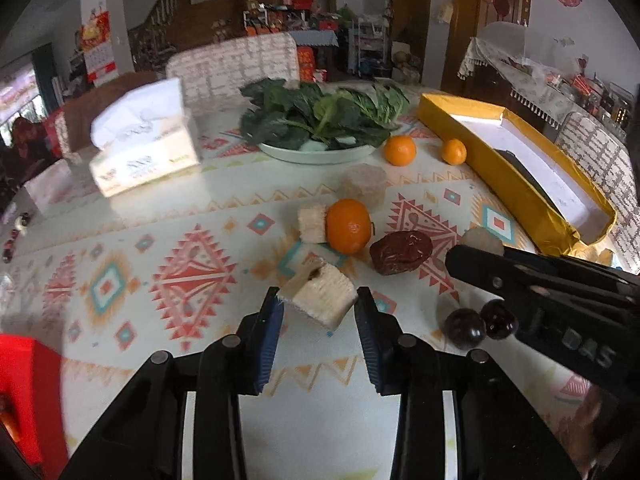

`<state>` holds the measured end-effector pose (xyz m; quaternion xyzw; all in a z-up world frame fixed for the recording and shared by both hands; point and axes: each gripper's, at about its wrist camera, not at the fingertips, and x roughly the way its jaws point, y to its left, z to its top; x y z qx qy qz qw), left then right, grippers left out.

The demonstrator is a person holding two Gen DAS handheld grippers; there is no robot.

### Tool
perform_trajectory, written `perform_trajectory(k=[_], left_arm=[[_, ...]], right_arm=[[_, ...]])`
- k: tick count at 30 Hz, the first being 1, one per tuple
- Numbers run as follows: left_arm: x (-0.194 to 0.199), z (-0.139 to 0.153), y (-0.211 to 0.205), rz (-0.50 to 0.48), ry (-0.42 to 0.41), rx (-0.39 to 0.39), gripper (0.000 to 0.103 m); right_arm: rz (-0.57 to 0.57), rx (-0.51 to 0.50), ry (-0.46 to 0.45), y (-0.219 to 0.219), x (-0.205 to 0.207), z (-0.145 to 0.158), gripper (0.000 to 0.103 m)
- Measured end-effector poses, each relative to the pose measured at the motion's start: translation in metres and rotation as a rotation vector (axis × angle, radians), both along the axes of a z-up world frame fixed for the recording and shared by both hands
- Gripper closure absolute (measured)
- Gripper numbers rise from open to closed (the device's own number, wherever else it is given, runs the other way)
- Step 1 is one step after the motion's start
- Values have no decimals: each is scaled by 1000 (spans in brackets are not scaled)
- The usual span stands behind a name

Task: Organize fruits
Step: 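Grasp a round beige cake with the right tool while the left tool grasps a white cube, then carry the beige cake and white cube over the red tray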

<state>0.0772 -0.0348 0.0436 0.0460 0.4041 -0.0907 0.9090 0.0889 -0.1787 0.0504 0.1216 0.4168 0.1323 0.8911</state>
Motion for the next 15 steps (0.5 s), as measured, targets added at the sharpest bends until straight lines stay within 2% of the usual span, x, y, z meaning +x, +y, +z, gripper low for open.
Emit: perform_trajectory(k=[6, 15], left_arm=[[-36, 25, 28, 61, -47, -5, 67], [-86, 49, 97, 223, -78, -47, 67]], right_arm=[[12, -38, -25, 10, -6, 2, 69], [33, -101, -53, 32, -14, 4, 69]])
